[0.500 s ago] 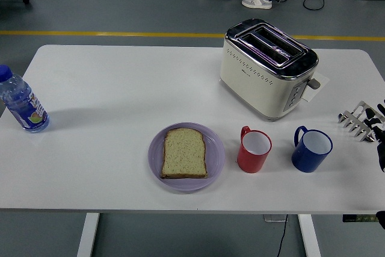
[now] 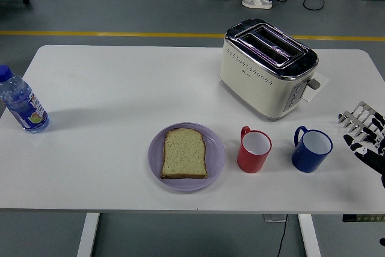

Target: Pick up the cup,pour liquid into bread,place the cup on the desk

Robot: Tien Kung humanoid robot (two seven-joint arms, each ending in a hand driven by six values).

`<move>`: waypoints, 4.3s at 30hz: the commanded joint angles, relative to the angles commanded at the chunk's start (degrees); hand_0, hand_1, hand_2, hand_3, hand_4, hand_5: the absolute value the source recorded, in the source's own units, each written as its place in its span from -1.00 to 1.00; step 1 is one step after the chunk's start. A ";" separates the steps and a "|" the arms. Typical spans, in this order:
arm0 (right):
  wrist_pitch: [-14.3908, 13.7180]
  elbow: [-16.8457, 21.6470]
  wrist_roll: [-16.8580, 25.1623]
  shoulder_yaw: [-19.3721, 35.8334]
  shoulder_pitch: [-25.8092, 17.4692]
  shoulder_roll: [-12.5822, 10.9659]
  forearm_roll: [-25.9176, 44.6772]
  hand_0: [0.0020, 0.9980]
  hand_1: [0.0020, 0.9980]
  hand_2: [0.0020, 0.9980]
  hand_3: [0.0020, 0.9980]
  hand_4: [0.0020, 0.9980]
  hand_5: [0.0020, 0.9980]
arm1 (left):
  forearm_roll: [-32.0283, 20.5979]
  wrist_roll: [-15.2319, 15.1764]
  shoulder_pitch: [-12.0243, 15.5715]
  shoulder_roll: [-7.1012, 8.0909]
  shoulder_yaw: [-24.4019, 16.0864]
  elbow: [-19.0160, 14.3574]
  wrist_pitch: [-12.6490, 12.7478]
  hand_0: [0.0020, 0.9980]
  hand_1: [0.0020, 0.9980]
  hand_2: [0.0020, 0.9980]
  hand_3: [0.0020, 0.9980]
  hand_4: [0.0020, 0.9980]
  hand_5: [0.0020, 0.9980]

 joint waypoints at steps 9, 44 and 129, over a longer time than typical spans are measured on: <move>-4.63 -0.94 4.86 -6.66 -1.80 -0.10 2.27 0.92 0.78 0.93 1.00 0.91 -0.66 | -0.23 0.00 0.18 -0.01 0.70 -0.01 0.00 0.27 0.29 0.31 0.02 -0.53 0.69; -11.38 -18.12 14.32 -18.99 10.53 4.98 8.29 0.97 0.80 0.96 1.00 0.99 -0.68 | -0.38 -0.03 -0.51 -0.20 -0.16 -0.08 0.05 0.27 0.30 0.31 0.02 -0.53 0.70; -13.83 -34.34 25.11 -27.90 19.50 7.78 22.70 0.47 0.29 0.40 0.58 0.73 -0.92 | -1.24 -0.07 -0.08 -0.52 0.45 -0.10 0.15 0.27 0.30 0.31 0.02 -0.52 0.70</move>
